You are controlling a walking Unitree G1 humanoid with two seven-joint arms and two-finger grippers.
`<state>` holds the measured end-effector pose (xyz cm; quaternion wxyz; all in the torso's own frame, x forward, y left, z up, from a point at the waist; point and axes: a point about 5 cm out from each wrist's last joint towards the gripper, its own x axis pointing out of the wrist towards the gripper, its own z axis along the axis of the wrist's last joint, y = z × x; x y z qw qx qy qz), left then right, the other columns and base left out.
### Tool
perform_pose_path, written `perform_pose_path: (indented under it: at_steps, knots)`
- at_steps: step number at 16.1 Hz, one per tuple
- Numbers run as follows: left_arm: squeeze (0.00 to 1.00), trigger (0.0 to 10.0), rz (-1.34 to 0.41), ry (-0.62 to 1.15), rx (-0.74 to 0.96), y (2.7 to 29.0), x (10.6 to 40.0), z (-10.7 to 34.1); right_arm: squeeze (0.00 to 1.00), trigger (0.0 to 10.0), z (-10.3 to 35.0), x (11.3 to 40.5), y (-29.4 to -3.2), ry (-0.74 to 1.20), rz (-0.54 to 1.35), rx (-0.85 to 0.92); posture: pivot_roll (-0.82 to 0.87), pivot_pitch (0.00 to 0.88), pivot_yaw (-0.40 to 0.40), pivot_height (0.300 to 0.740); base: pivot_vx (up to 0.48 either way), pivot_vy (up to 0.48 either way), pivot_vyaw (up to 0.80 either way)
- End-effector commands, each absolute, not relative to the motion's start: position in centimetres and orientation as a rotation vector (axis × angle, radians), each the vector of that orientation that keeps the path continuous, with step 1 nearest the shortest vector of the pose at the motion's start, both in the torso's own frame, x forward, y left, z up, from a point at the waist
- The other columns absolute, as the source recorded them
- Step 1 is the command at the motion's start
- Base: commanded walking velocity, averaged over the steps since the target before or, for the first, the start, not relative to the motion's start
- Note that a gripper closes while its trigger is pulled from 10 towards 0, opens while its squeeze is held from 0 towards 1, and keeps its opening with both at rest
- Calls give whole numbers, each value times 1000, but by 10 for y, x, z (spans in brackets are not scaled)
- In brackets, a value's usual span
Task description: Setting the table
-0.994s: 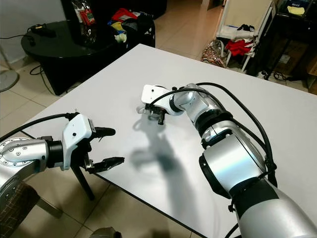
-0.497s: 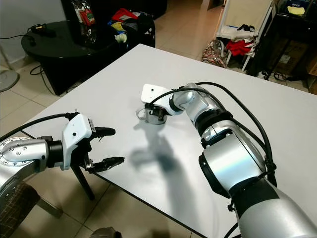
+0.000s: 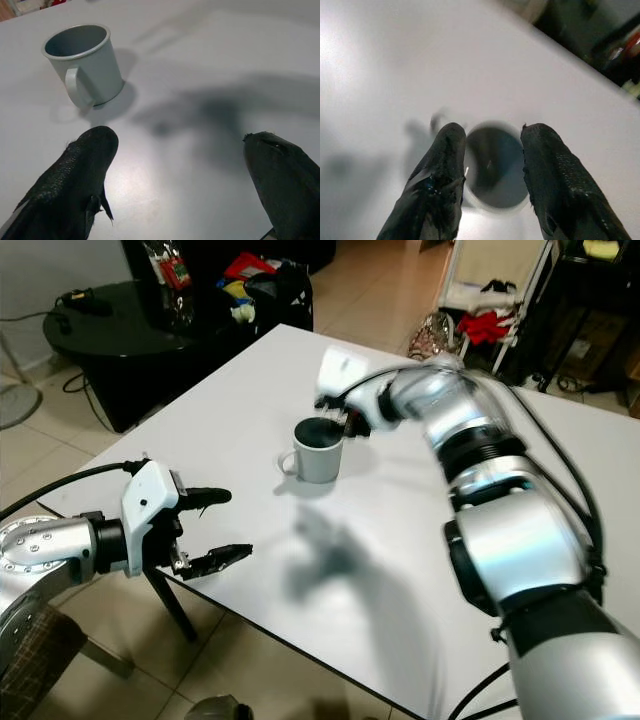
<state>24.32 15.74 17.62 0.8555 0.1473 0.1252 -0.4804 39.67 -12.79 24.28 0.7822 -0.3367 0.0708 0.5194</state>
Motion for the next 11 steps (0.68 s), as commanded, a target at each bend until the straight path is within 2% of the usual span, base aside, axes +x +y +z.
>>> perform_pose_path:
  at_steps: [1, 2, 4, 8, 9, 10, 11]
  knots:
    - [0, 10000, -980, 243, 305, 160, 242, 180, 0, 10000, 252, 394, -134, 38, 1080, -582, 112, 0, 31, 740, 0, 0, 0]
    - [0, 10000, -932, 215, 297, 162, 242, 181, 0, 10000, 257, 386, -141, -103, 992, -443, 106, 0, 30, 740, 0, 0, 0]
    - [0, 10000, -836, 153, 263, 159, 240, 183, 0, 10000, 253, 362, -147, -228, 831, -250, 96, 0, 33, 740, 0, 0, 0]
    - [0, 10000, -576, 124, 269, 158, 239, 175, 0, 10000, 203, 295, -157, -147, 532, -88, 115, 0, 23, 740, 0, 0, 0]
    - [0, 10000, -459, 88, 230, 159, 240, 175, 0, 10000, 184, 261, -158, -101, 388, -2, 96, 0, 37, 740, 0, 0, 0]
    - [0, 10000, -429, 78, 215, 160, 240, 175, 0, 10000, 180, 255, -158, -96, 353, 13, 93, 0, 39, 740, 0, 0, 0]
    - [0, 10000, -361, 62, 182, 162, 239, 175, 337, 10000, 164, 238, -157, -14, 290, 52, 92, 0, 46, 740, 0, 0, 800]
